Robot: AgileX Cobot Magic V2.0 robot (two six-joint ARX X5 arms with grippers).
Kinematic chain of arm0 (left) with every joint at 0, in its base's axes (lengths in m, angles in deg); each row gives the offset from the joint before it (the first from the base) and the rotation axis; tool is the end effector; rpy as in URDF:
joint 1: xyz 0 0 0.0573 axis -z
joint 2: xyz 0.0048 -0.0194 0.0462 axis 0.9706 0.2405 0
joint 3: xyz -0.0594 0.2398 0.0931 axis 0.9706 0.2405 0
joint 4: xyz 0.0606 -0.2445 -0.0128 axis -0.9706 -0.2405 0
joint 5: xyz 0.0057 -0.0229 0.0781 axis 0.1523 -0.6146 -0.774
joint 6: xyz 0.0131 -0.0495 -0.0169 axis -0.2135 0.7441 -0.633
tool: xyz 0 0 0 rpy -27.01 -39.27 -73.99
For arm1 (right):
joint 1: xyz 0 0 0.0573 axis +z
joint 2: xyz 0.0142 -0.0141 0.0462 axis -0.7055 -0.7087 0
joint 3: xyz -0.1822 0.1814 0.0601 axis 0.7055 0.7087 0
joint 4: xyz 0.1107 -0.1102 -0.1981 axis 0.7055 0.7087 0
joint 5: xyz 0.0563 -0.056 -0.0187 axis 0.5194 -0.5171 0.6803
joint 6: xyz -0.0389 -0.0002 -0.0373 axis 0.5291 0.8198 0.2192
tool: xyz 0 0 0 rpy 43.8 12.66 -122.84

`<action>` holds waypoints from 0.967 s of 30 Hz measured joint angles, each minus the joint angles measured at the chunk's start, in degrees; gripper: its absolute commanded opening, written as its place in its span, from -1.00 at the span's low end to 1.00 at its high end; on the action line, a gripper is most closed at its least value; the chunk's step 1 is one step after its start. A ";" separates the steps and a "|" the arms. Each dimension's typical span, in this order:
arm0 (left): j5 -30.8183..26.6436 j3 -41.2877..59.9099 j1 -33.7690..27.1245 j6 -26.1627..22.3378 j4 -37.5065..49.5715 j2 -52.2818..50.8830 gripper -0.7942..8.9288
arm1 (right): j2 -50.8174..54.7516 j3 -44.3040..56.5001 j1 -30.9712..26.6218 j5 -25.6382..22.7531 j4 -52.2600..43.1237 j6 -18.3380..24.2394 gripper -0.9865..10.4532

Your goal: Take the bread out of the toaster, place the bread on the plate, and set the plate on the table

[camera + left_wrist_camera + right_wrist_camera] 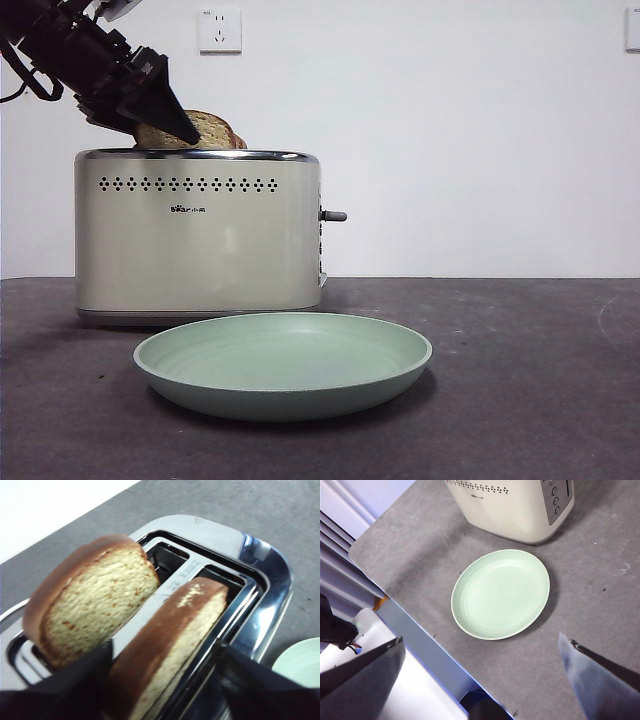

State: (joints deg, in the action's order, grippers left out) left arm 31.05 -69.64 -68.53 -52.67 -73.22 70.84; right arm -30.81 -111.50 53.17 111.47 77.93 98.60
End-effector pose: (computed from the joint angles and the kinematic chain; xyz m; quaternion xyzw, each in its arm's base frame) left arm 0.3495 -0.0606 0.2959 0.1553 0.2176 -0.3631 0.8926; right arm 0.1114 0.0347 0.3458 0.0326 0.3340 0.3979 0.8538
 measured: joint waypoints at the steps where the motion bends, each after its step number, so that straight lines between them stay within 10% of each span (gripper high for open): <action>1: -0.17 0.00 -0.04 0.00 0.04 0.00 -0.85 | -0.04 0.00 0.00 0.00 0.00 0.00 0.22; 29: 2.32 -14.47 0.02 1.86 -16.06 -13.18 -0.85 | -0.44 0.00 0.00 0.00 -1.09 -1.75 0.22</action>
State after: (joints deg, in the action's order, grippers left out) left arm 33.37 -84.11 -68.51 -50.81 -89.28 57.66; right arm -31.24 -111.50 53.17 111.47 76.83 96.86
